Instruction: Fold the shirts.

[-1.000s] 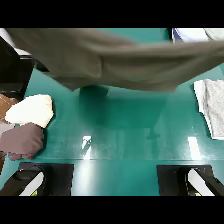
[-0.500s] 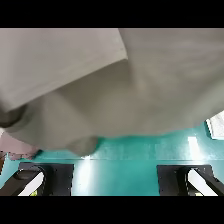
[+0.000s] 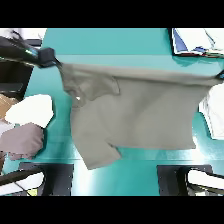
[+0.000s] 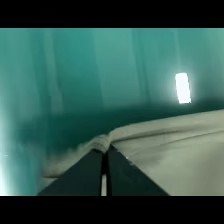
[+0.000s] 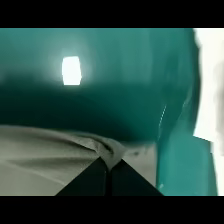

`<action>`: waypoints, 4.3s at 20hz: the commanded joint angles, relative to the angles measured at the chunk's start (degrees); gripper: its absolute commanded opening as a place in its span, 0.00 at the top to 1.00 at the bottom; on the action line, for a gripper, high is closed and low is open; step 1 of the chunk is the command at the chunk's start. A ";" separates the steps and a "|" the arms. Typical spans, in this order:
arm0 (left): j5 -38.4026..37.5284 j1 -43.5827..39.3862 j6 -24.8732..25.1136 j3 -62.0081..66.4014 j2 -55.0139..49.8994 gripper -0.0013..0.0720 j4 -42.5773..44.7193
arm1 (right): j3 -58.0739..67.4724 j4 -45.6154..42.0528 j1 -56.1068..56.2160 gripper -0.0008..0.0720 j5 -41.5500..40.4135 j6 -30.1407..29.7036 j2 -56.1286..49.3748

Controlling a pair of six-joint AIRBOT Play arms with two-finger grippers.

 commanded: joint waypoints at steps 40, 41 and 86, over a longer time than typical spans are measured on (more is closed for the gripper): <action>2.29 -0.46 2.99 -59.98 22.18 0.16 -10.47 | -36.37 8.26 -0.46 0.34 -14.56 -3.34 19.34; 3.21 -0.46 3.56 -60.43 22.18 0.16 -11.96 | -36.41 8.26 -0.46 0.34 -14.34 -3.34 19.28; -9.38 -11.63 -6.56 -45.07 38.36 0.96 0.17 | -58.29 -2.25 -8.00 0.97 -6.32 -3.69 37.90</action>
